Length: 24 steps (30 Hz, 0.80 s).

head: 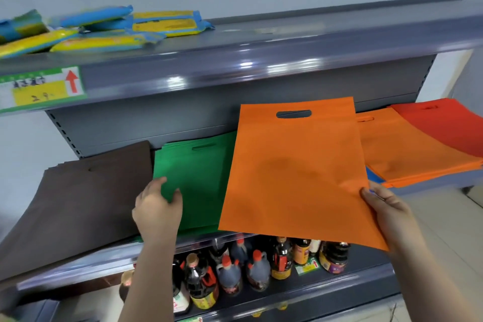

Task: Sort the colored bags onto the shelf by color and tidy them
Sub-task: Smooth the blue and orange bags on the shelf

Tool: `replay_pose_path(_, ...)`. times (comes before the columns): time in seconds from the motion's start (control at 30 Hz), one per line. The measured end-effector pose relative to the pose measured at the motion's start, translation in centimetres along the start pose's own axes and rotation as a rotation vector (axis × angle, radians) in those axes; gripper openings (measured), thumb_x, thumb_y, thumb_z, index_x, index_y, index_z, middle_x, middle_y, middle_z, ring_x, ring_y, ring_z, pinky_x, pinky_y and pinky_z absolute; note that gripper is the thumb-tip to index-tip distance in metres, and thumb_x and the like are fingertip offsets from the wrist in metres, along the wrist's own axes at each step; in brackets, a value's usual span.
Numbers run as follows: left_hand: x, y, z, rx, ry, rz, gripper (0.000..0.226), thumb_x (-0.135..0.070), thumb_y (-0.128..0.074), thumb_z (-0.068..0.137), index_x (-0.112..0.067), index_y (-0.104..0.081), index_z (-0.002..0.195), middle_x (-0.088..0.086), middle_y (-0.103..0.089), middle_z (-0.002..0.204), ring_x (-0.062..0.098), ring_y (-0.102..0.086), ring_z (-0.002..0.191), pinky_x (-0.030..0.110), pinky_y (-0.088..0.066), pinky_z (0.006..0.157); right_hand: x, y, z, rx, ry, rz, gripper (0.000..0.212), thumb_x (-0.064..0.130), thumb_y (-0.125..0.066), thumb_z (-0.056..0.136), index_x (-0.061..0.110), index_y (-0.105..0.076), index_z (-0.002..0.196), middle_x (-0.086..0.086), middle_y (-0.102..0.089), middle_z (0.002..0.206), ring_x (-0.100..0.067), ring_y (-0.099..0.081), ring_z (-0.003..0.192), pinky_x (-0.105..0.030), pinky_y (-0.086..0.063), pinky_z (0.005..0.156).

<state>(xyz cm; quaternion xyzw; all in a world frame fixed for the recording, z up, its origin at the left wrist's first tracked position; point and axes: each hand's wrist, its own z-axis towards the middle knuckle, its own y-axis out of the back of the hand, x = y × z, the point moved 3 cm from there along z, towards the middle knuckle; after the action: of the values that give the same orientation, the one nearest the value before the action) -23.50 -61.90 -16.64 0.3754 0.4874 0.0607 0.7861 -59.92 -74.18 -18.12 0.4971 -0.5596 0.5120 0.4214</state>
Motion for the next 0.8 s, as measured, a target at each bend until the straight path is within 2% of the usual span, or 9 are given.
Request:
replay_pose_path(0.07, -2.4, -0.8, -2.0, 0.018, 0.048, -0.065, 0.036, -0.024, -0.063, 0.088, -0.012, -0.06, 0.122, -0.004, -0.06, 0.075, 0.032, -0.057, 0.101, 0.046, -0.037, 0.101, 0.7, 1.8, 1.0, 0.041, -0.004, 0.021, 0.02, 0.016, -0.049, 0.096, 0.022, -0.068, 0.099, 0.004, -0.073, 0.077, -0.009, -0.067, 0.063, -0.028, -0.052, 0.055)
replay_pose_path(0.1, -3.7, -1.4, -3.2, 0.031, 0.063, -0.106, 0.034, -0.026, -0.062, 0.089, -0.013, -0.061, 0.12, -0.009, -0.055, 0.071, 0.028, -0.056, 0.095, 0.043, -0.036, 0.102, 1.0, 3.0, 1.6, 0.059, -0.003, 0.035, 0.021, 0.016, -0.049, 0.096, 0.022, -0.068, 0.098, 0.003, -0.073, 0.077, -0.01, -0.068, 0.063, -0.026, -0.053, 0.052)
replay_pose_path(0.13, -5.0, -2.1, -4.3, 0.057, 0.068, -0.171, 0.032, -0.027, -0.061, 0.09, -0.013, -0.062, 0.118, -0.007, -0.059, 0.076, 0.024, -0.055, 0.092, 0.04, -0.037, 0.101, 1.5, 4.1, 2.1, 0.073, -0.004, 0.045, 0.021, 0.015, -0.048, 0.096, 0.023, -0.068, 0.097, 0.002, -0.073, 0.077, -0.01, -0.068, 0.063, -0.025, -0.053, 0.051)
replay_pose_path(0.2, -7.9, -4.1, -6.8, 0.179, 0.102, -0.399, 0.025, -0.026, -0.058, 0.092, -0.013, -0.063, 0.113, 0.001, -0.067, 0.102, 0.017, -0.056, 0.095, 0.031, -0.04, 0.093, 2.2, 6.4, 3.0, 0.099, -0.007, 0.049, 0.021, 0.015, -0.048, 0.096, 0.023, -0.067, 0.097, 0.0, -0.073, 0.076, -0.011, -0.068, 0.063, -0.024, -0.054, 0.051)
replay_pose_path(0.3, -12.0, -8.2, -10.4, 0.391, 0.138, -0.574, 0.017, -0.025, -0.056, 0.093, -0.016, -0.063, 0.106, -0.004, -0.065, 0.099, 0.008, -0.058, 0.09, 0.019, -0.04, 0.076, 2.9, 10.1, 4.5, 0.11, 0.0, 0.029, 0.02, 0.014, -0.048, 0.095, 0.021, -0.067, 0.099, 0.0, -0.073, 0.076, -0.011, -0.067, 0.064, -0.026, -0.054, 0.056)
replay_pose_path(0.43, -16.0, -13.2, -14.1, 0.542, 0.15, -0.59, 0.027, -0.021, -0.063, 0.089, -0.01, -0.064, 0.114, 0.003, -0.067, 0.108, 0.021, -0.063, 0.102, 0.037, -0.048, 0.094, 3.6, 14.9, 6.1, 0.097, -0.013, 0.008, 0.02, 0.013, -0.049, 0.096, 0.018, -0.068, 0.102, -0.005, -0.073, 0.084, -0.02, -0.066, 0.074, -0.032, -0.051, 0.065)
replay_pose_path(0.57, -19.1, -16.5, -16.0, 0.57, 0.093, -0.57, 0.012, -0.015, -0.062, 0.09, -0.023, -0.065, 0.098, -0.001, -0.069, 0.098, 0.016, -0.066, 0.09, 0.03, -0.052, 0.078, 4.5, 18.6, 7.9, 0.11, -0.036, -0.011, 0.021, 0.013, -0.047, 0.097, 0.016, -0.068, 0.102, -0.007, -0.073, 0.085, -0.021, -0.068, 0.074, -0.033, -0.051, 0.063)
replay_pose_path(0.67, -21.4, -18.6, -16.4, 0.564, 0.045, -0.532, 0.02, -0.01, -0.059, 0.091, -0.029, -0.063, 0.086, -0.007, -0.069, 0.09, 0.008, -0.065, 0.082, 0.022, -0.049, 0.068, 5.3, 21.1, 9.7, 0.097, -0.033, -0.04, 0.021, 0.013, -0.047, 0.096, 0.014, -0.068, 0.101, -0.009, -0.072, 0.084, -0.022, -0.067, 0.073, -0.034, -0.052, 0.064)
replay_pose_path(0.8, -24.2, -21.7, -15.6, 0.574, -0.103, -0.381, 0.018, -0.01, -0.057, 0.092, -0.025, -0.066, 0.092, -0.011, -0.069, 0.089, 0.006, -0.065, 0.085, 0.028, -0.052, 0.078, 6.4, 23.4, 13.1, 0.087, -0.02, -0.081, 0.02, 0.01, -0.047, 0.095, 0.012, -0.066, 0.098, -0.005, -0.072, 0.074, -0.015, -0.067, 0.062, -0.025, -0.052, 0.051)
